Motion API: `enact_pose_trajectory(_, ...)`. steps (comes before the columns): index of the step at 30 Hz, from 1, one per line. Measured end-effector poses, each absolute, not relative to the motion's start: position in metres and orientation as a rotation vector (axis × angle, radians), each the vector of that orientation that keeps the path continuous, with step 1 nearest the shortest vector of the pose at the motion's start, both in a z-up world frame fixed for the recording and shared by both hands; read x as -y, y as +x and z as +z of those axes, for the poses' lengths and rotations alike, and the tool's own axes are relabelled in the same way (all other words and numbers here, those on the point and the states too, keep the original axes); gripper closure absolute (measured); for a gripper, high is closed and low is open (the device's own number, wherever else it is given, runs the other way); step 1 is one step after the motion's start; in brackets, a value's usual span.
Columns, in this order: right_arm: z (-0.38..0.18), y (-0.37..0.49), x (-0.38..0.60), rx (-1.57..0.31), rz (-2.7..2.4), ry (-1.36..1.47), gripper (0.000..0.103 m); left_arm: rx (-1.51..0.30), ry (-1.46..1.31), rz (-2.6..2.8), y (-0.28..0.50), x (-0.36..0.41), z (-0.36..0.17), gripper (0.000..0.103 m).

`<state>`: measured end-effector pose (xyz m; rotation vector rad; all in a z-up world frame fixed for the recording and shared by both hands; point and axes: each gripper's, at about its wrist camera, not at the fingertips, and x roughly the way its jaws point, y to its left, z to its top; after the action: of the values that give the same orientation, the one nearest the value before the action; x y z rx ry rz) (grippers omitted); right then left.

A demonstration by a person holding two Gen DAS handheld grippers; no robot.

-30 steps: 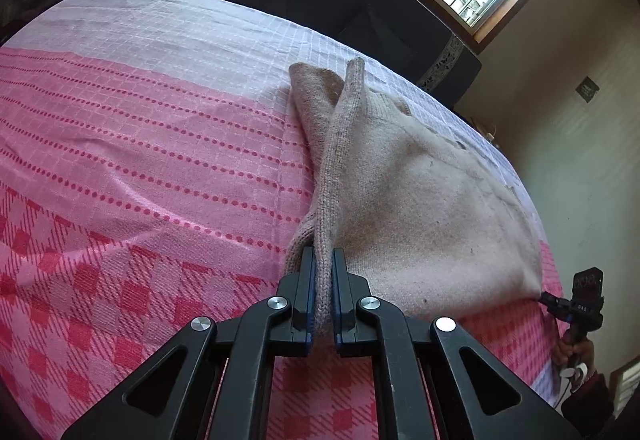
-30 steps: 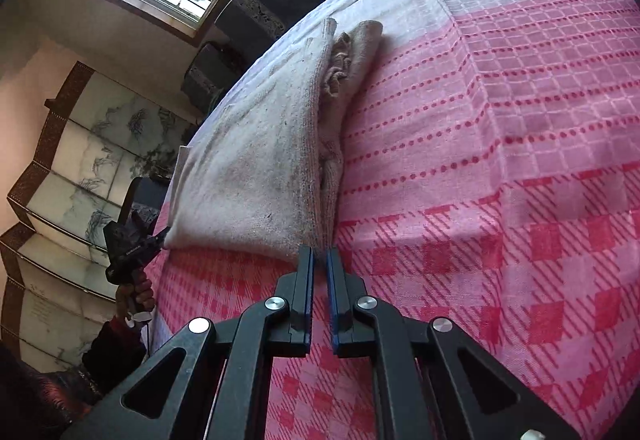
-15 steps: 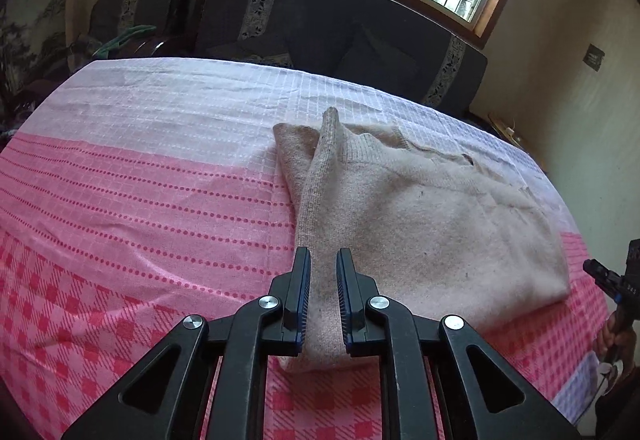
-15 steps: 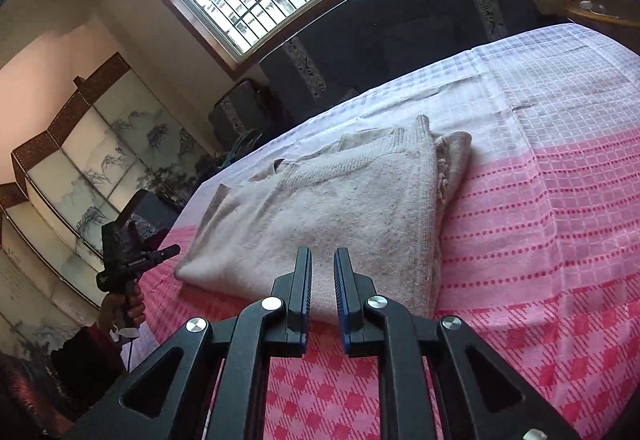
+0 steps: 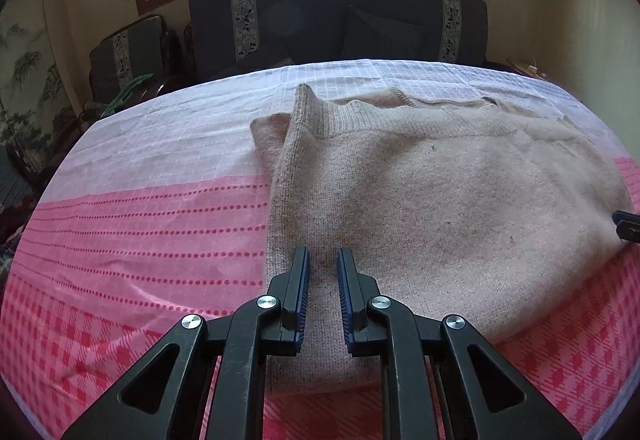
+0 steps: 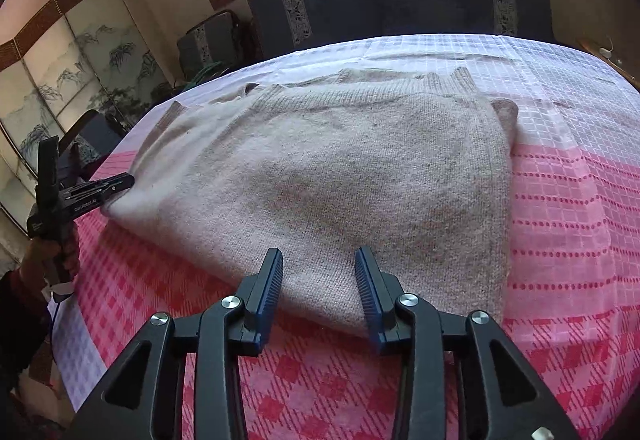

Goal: Fold small clothes

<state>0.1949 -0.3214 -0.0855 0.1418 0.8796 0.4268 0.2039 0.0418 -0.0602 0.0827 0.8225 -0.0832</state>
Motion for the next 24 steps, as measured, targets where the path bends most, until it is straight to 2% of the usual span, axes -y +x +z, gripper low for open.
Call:
enact_pose_trajectory(13, -0.084, 0.192, 0.313, -0.867, 0.46, 0.119, 0.044, -0.797, 0.176, -0.03, 0.199, -0.029, -0.058, 0.087)
enact_pose_trajectory(15, -0.084, 0.193, 0.312, -0.868, 0.47, 0.119, 0.041, -0.79, 0.187, -0.019, 0.198, -0.028, -0.057, 0.084)
enact_pose_trajectory(18, -0.084, 0.193, 0.311, -0.869, 0.482, 0.116, 0.036, -0.769, 0.214, 0.003, 0.196, -0.025, -0.052, 0.07)
enact_pose_trajectory(20, -0.084, 0.193, 0.31, -0.87, 0.495, 0.113, 0.031, -0.75, 0.223, 0.019, 0.194, -0.023, -0.048, 0.051)
enact_pose_trajectory(23, -0.085, 0.193, 0.309, -0.871, 0.509, 0.11, 0.027, -0.712, 0.25, 0.06, 0.191, -0.022, -0.042, 0.035)
enact_pose_trajectory(24, -0.085, 0.193, 0.309, -0.871, 0.509, 0.109, 0.027, -0.705, 0.255, 0.068, 0.191, -0.022, -0.04, 0.033)
